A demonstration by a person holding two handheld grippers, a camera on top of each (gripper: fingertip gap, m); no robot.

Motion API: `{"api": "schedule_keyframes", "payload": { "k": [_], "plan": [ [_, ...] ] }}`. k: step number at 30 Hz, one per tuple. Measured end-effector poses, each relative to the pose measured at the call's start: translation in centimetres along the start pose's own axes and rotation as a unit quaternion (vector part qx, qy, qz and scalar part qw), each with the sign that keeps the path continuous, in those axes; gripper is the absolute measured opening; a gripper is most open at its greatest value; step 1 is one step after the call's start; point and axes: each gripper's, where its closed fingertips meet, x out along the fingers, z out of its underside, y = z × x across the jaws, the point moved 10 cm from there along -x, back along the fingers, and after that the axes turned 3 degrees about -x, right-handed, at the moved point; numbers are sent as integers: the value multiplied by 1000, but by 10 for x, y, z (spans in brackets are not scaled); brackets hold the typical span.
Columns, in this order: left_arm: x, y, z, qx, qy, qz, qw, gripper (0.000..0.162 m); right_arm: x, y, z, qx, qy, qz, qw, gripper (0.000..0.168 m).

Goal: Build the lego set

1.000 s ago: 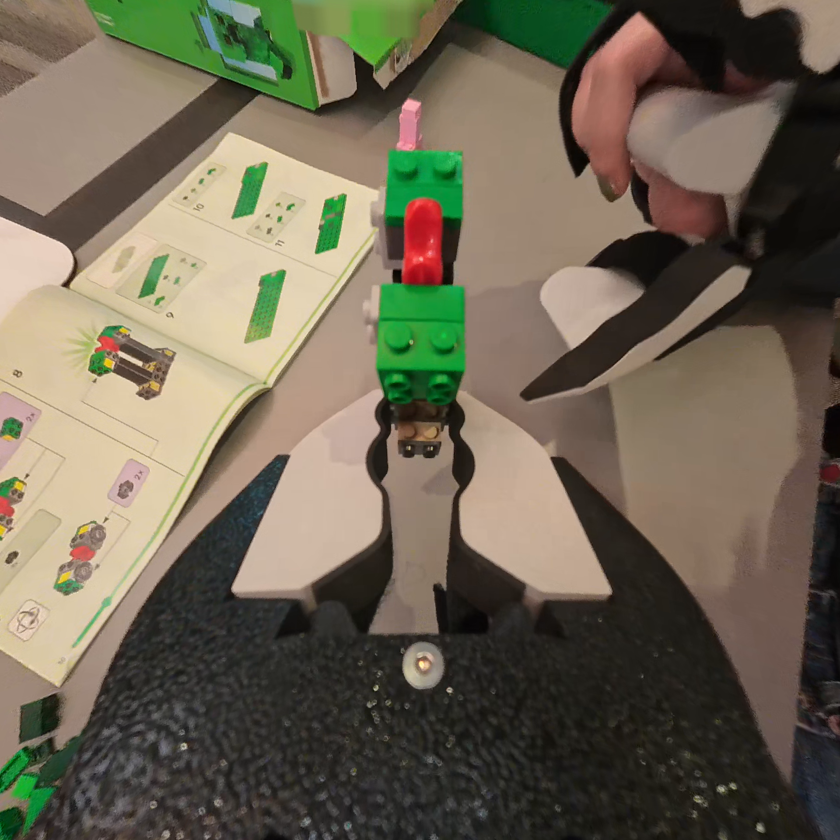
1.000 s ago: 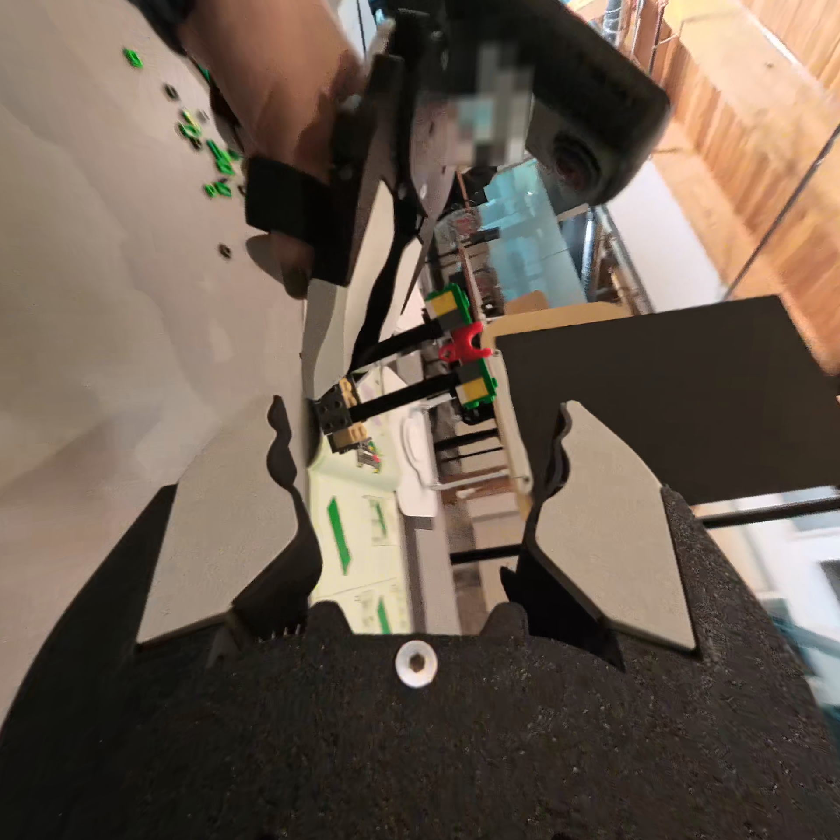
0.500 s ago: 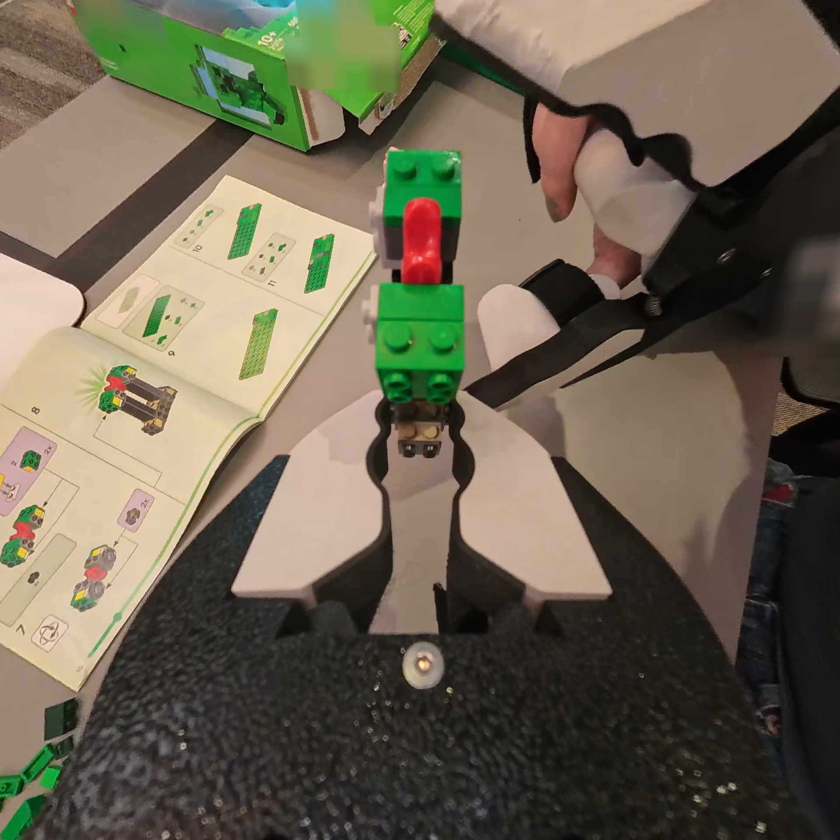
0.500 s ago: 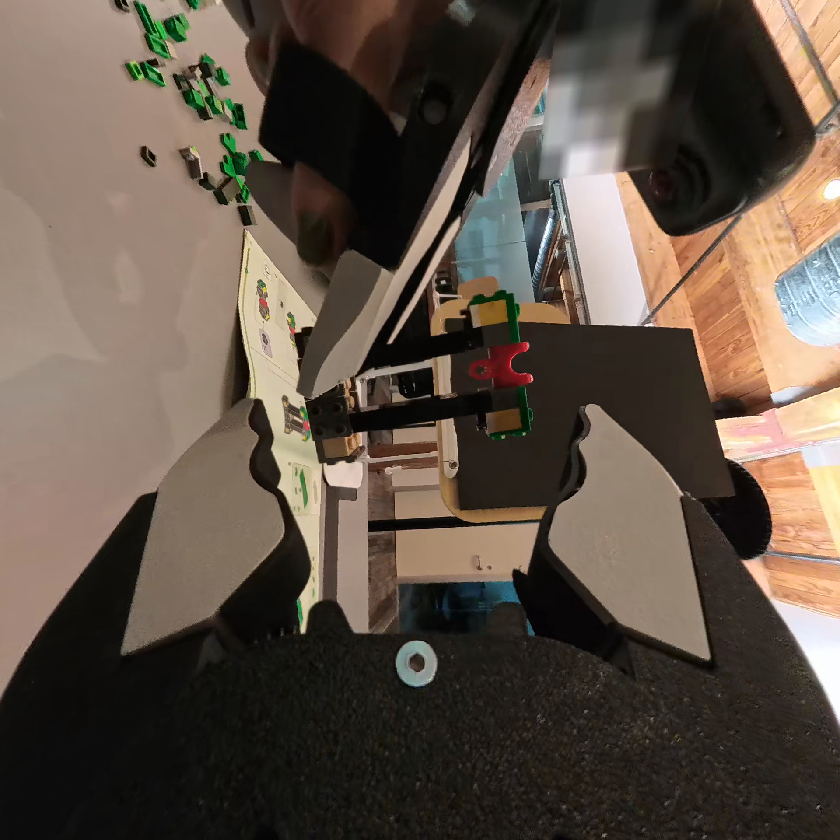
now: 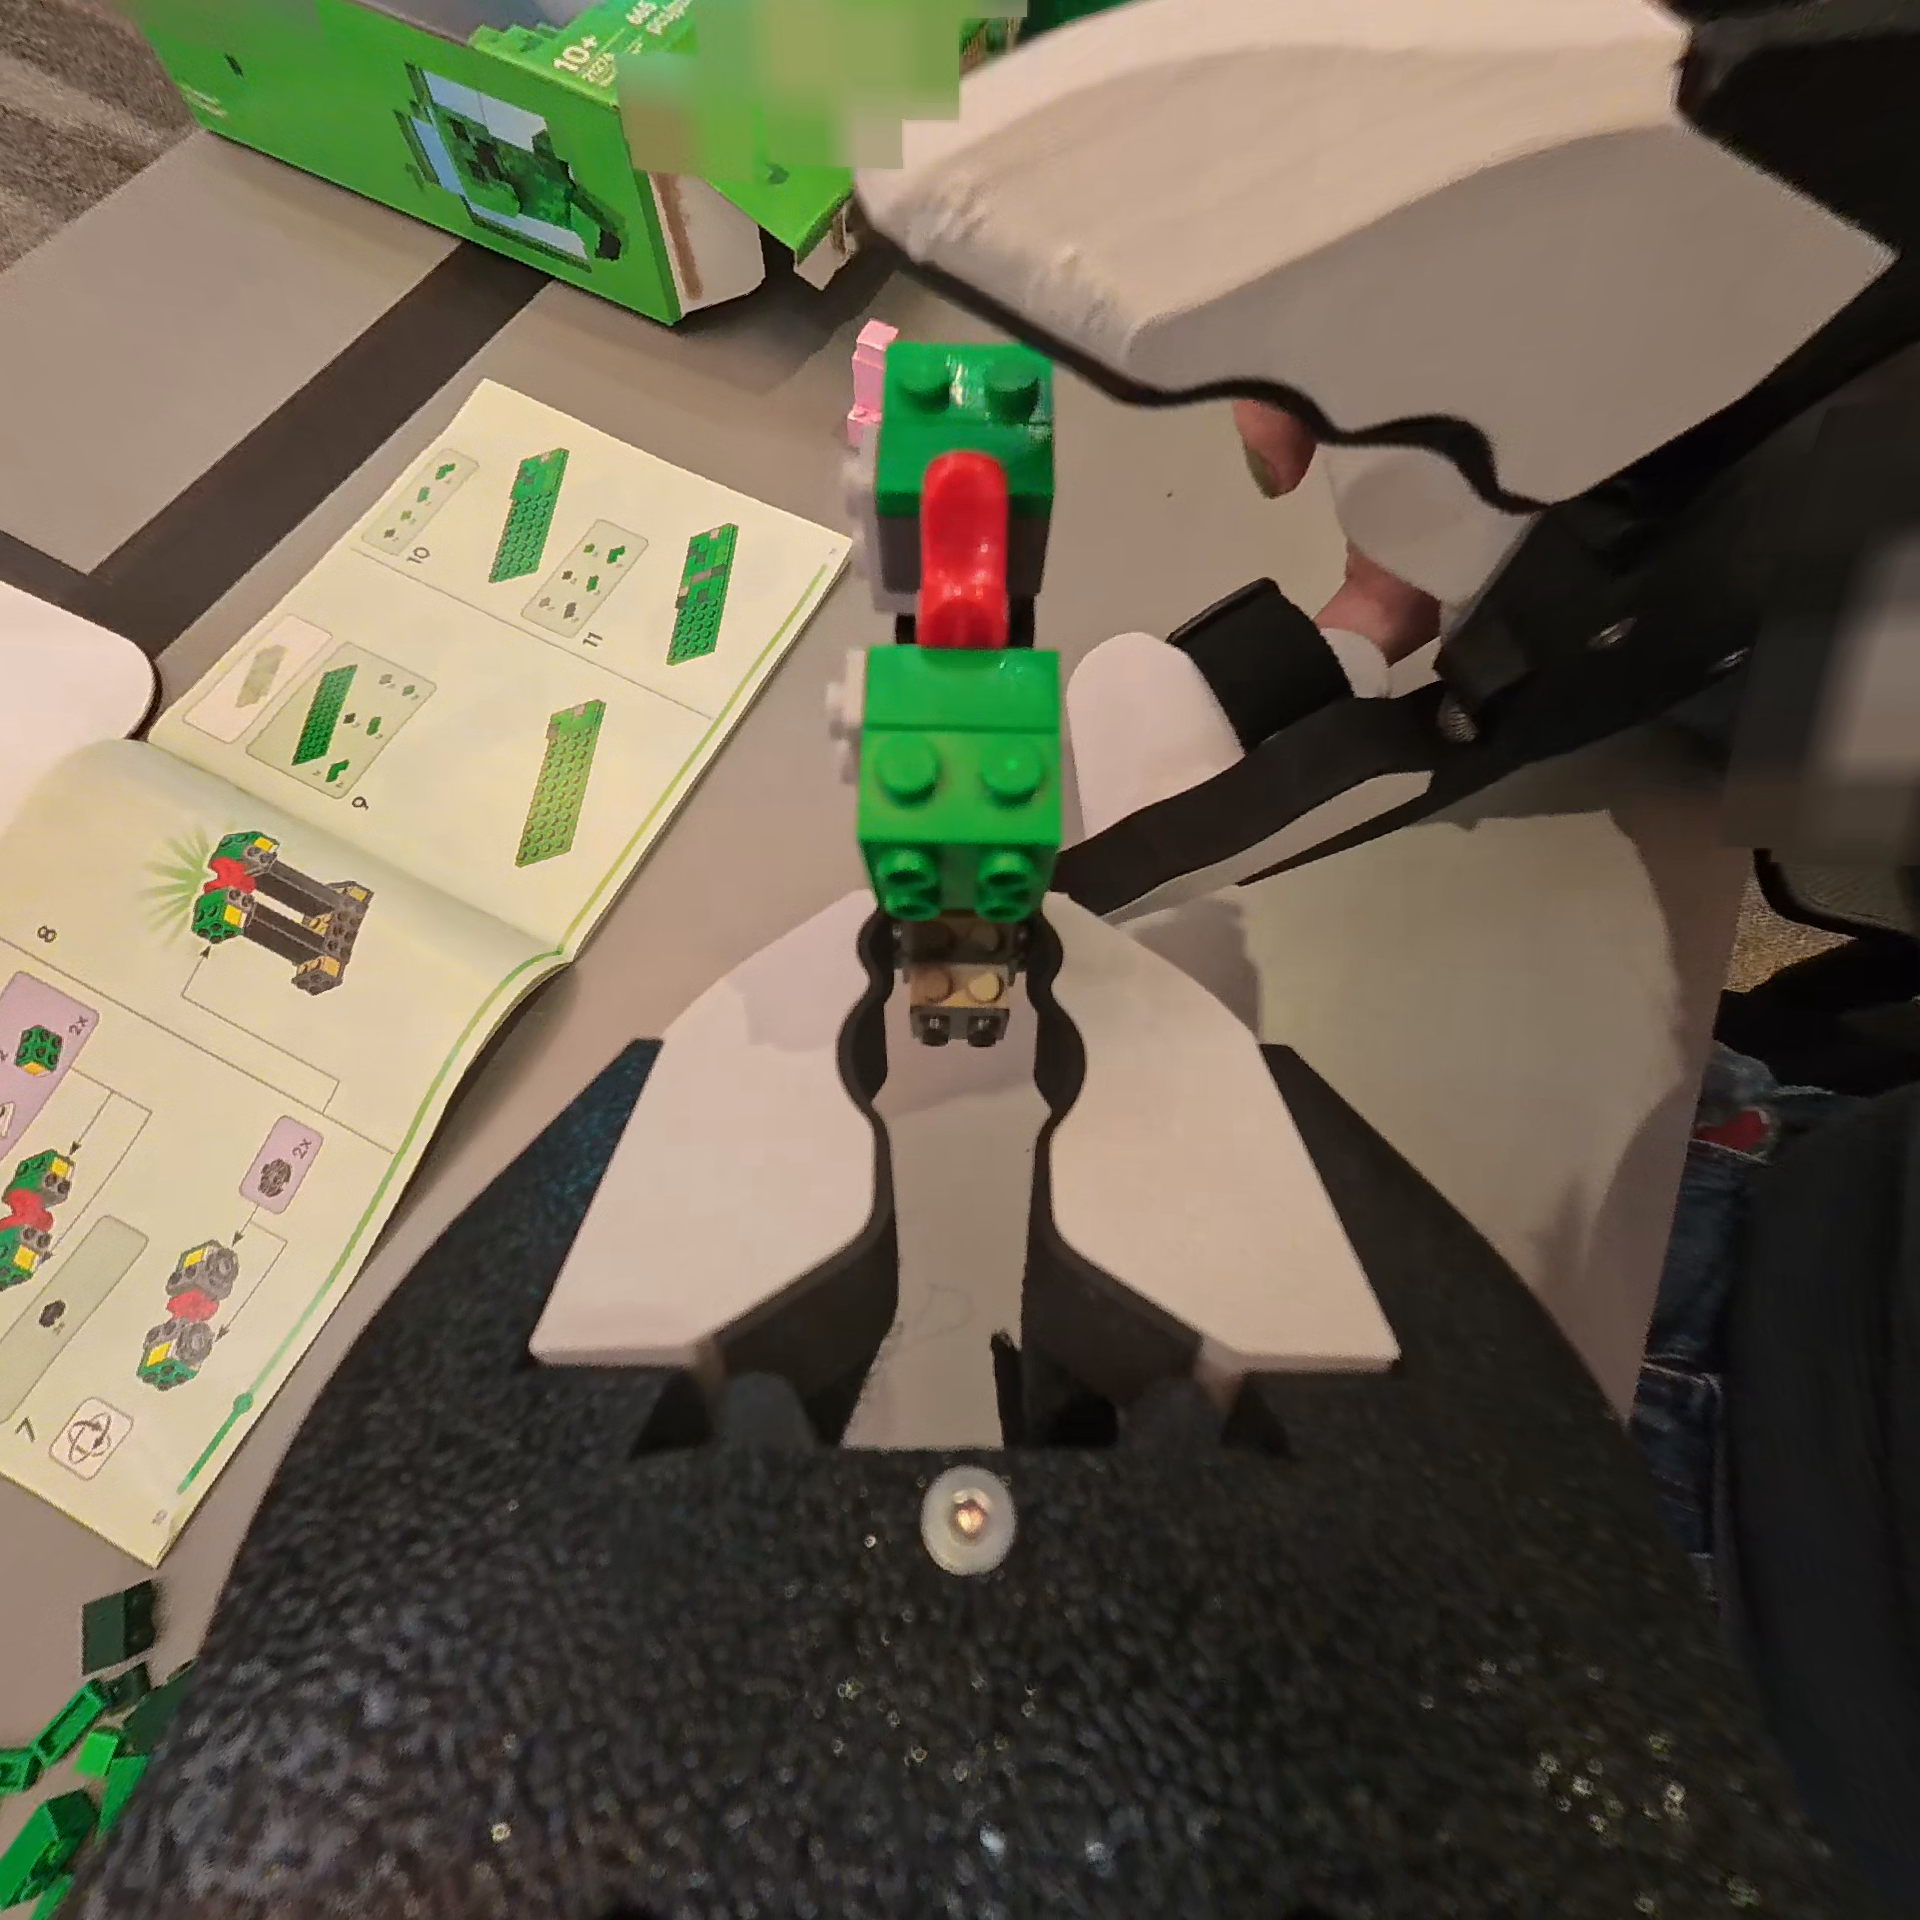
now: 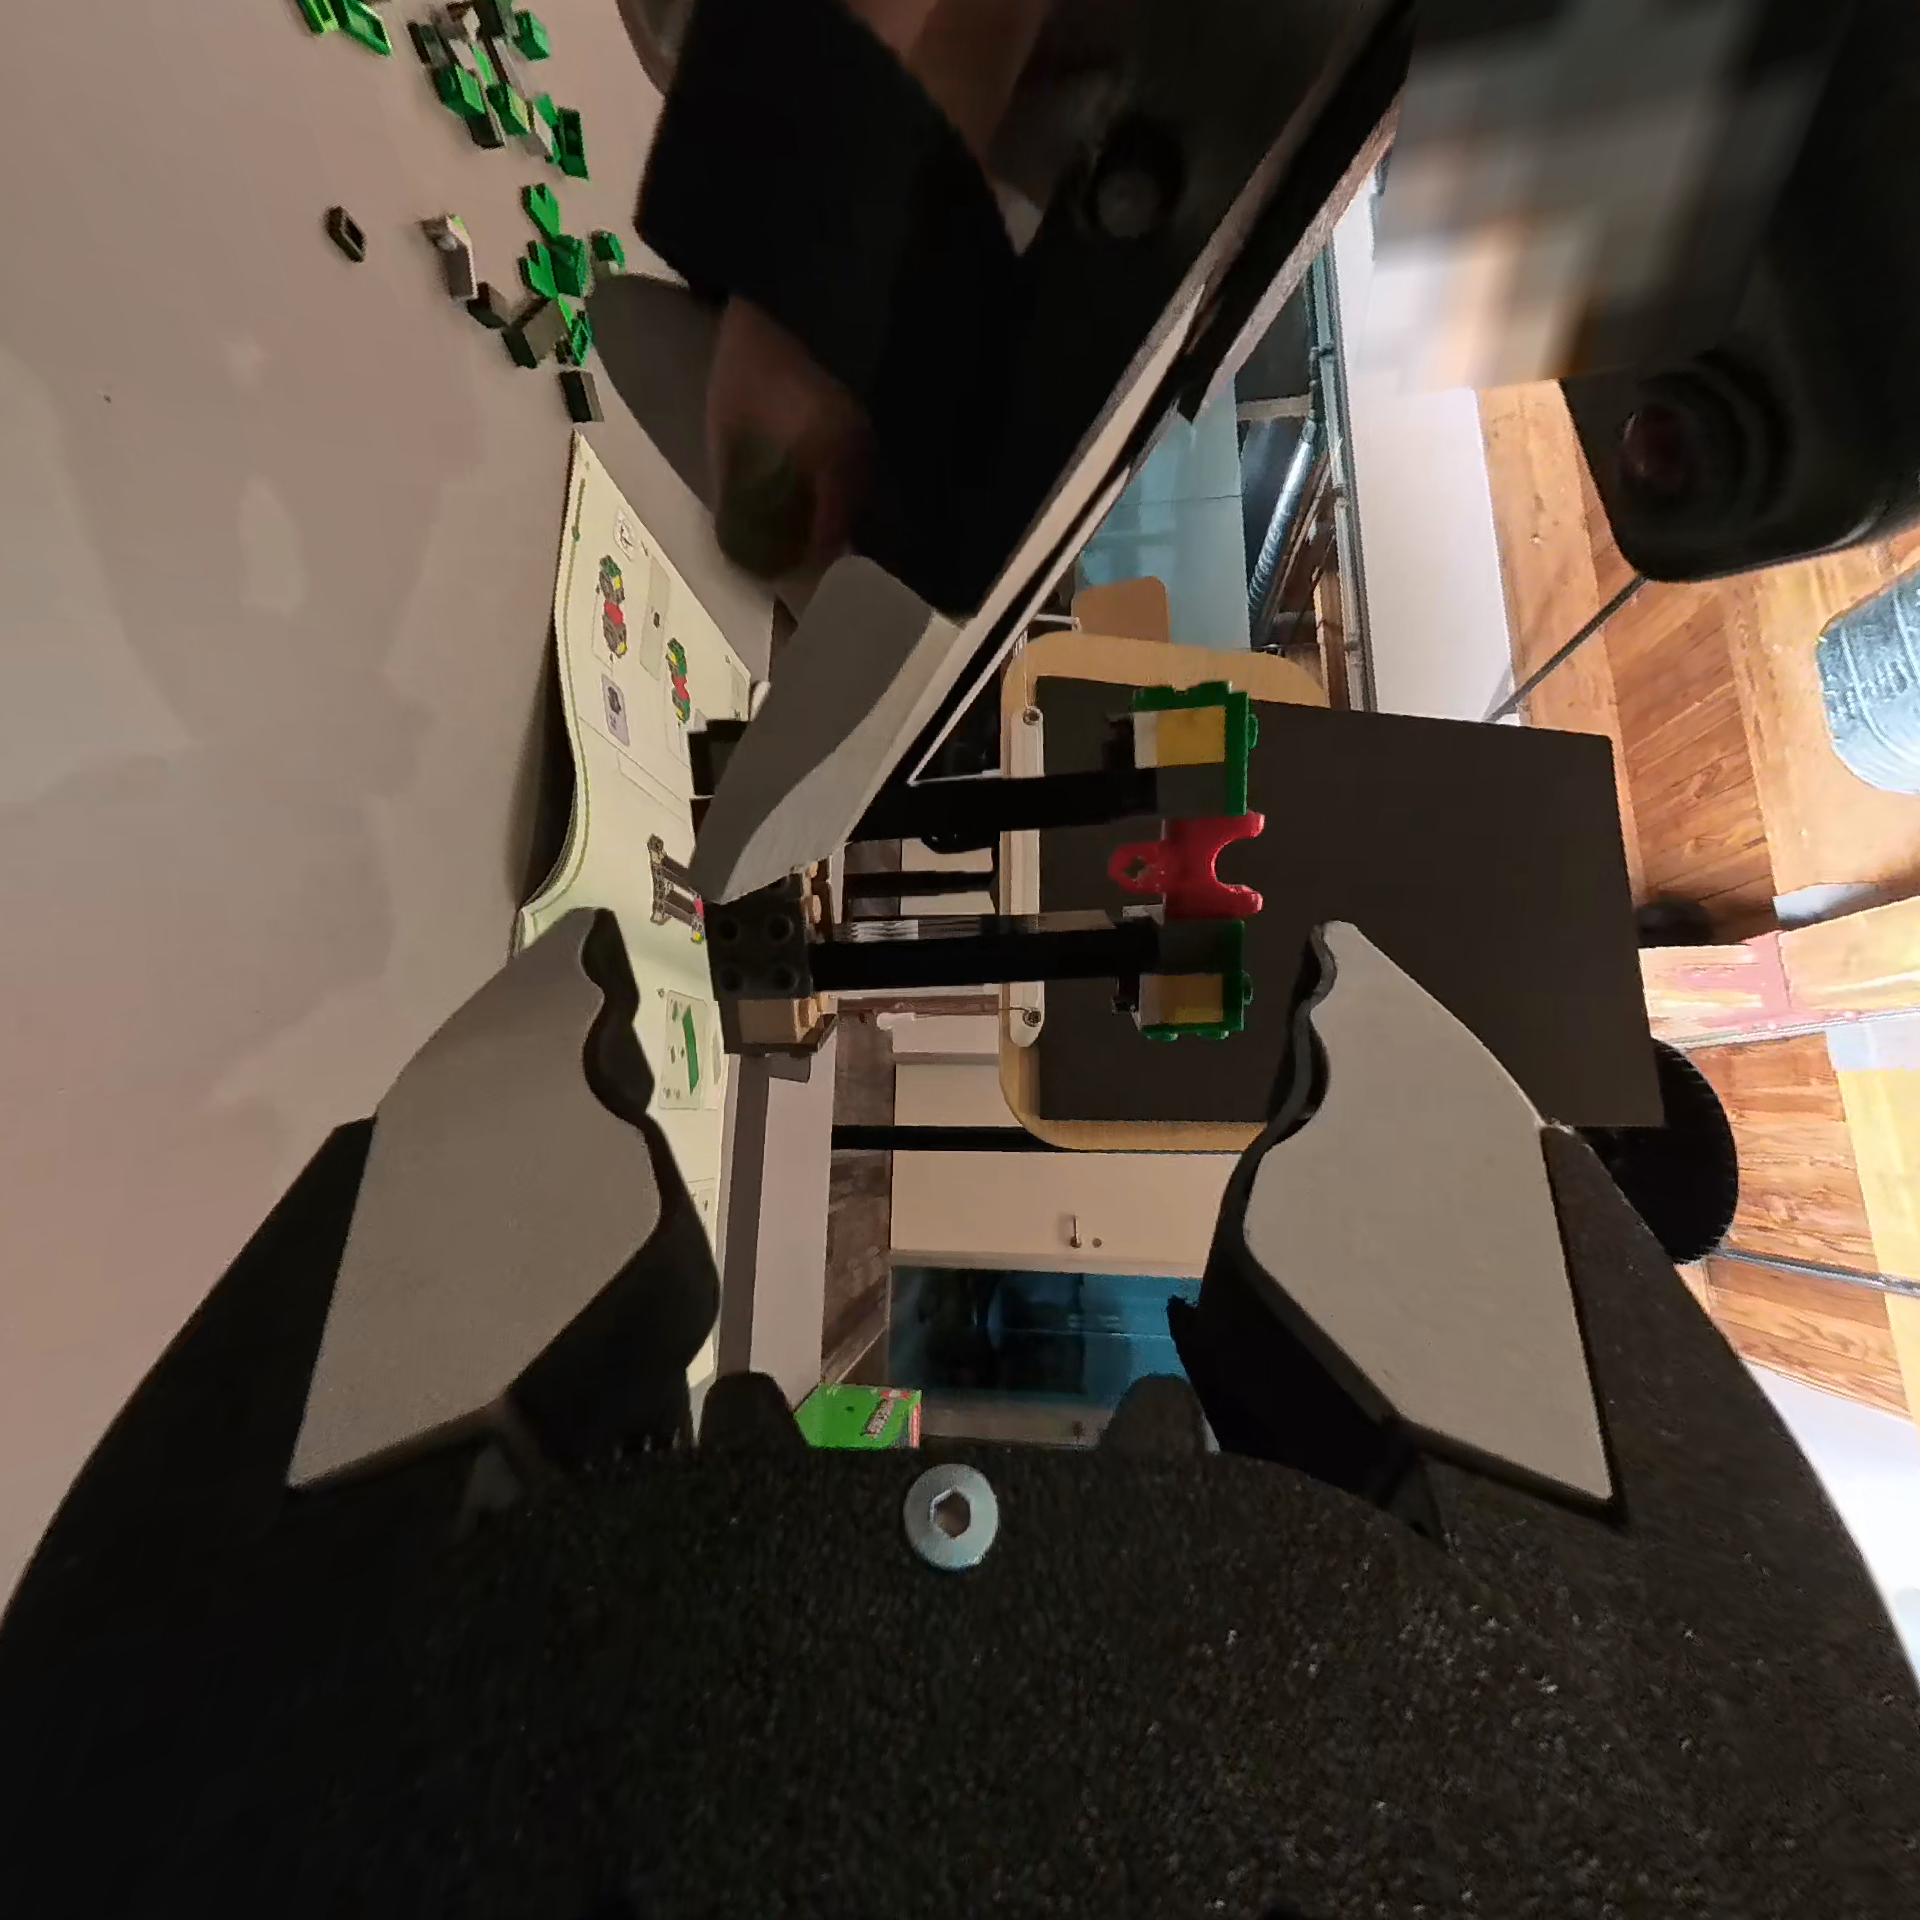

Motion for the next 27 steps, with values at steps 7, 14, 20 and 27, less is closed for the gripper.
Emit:
{"api": "schedule_keyframes", "payload": {
  "k": [7, 14, 20, 27],
  "plan": [
    [1, 3, -2, 5, -6, -6, 1000, 24, -3, 3, 1, 4, -7, -13, 1000, 113],
    [3, 4, -3, 10, -11, -9, 1000, 24, -4, 4, 3, 6, -9, -23, 1000, 106],
    [2, 5, -4, 8, -9, -6, 1000, 24, -4, 3, 3, -4, -12, -15, 1000, 111],
    [3, 6, -4, 11, -10, -3, 1000, 24, -2, 1, 3, -19, -26, -6, 999, 109]
  ]
}}
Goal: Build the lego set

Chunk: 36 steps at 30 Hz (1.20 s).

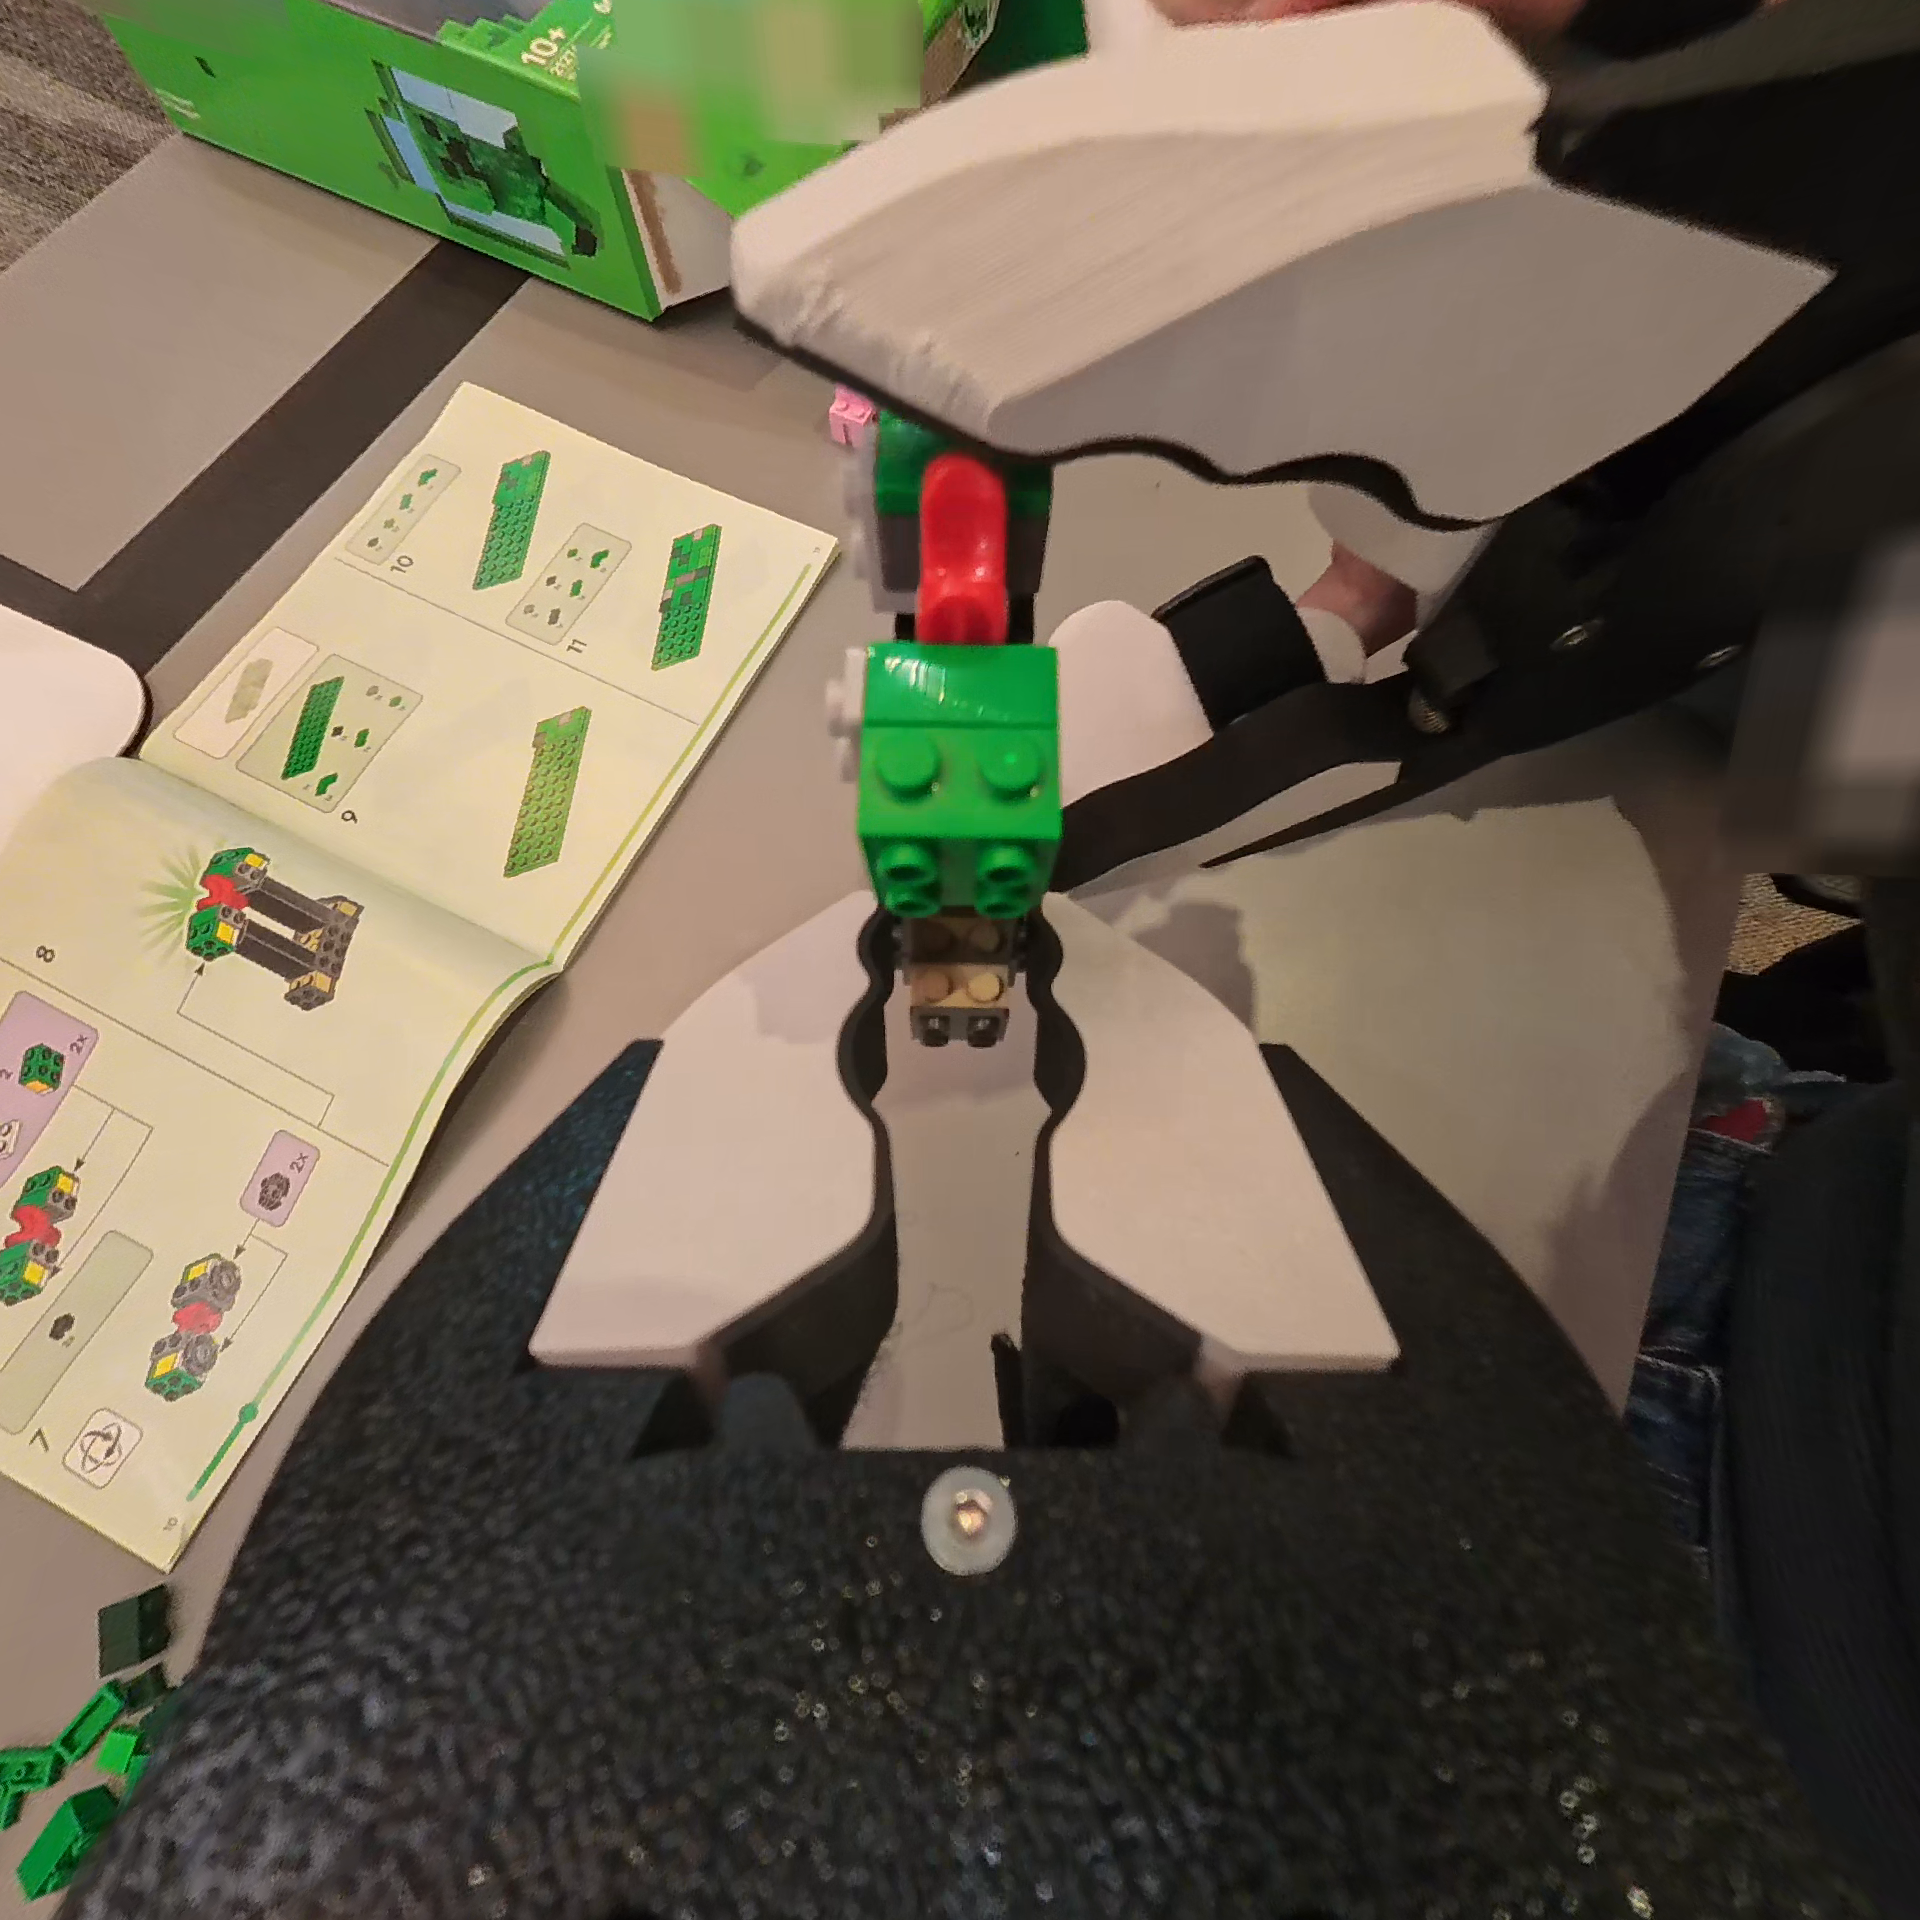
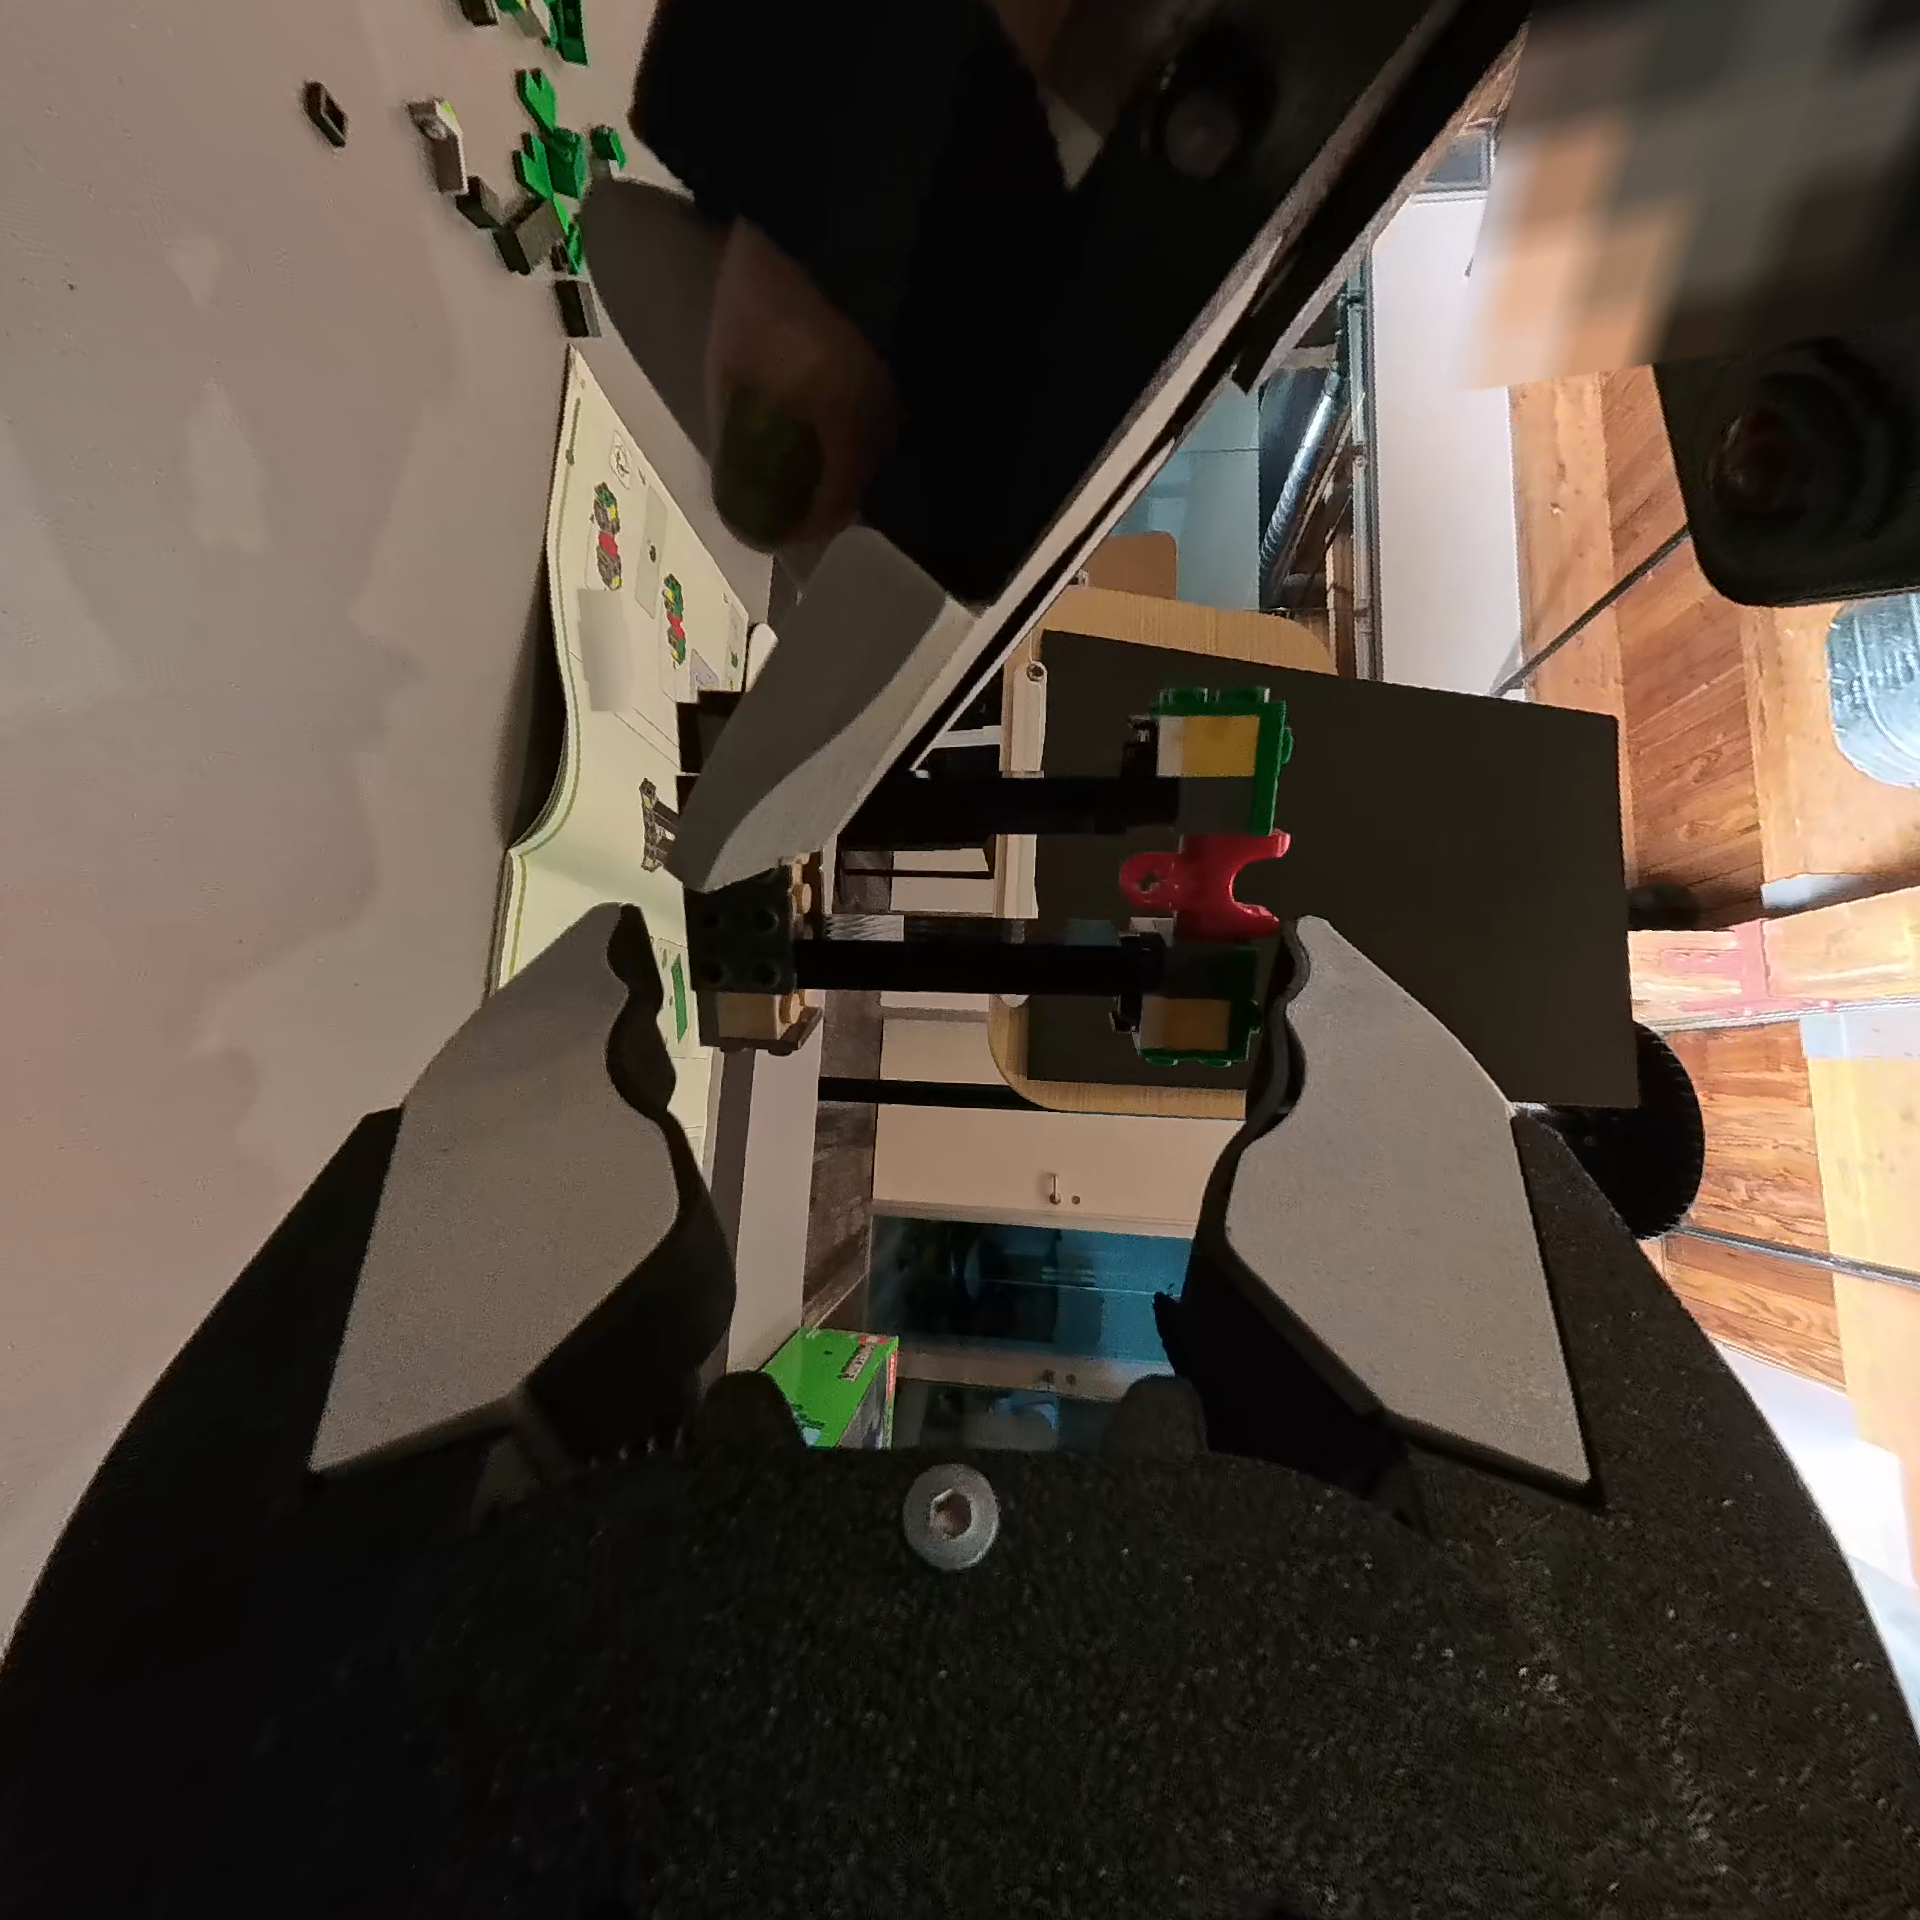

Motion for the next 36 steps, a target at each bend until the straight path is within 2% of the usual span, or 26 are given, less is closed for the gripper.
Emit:
{"api": "schedule_keyframes", "payload": {
  "k": [18, 25, 36],
  "plan": [
    [3, 4, -2, 13, -8, -3, 1000, 24, -2, 5, 1, 39, 4, -28, 999, 117],
    [2, 6, -3, 12, -5, 0, 1000, 24, 0, 4, 1, 20, -15, -21, 999, 116],
    [3, 7, -3, 16, -4, 0, 1000, 24, -1, 3, 1, 4, -26, -11, 1000, 108]
  ]
}}
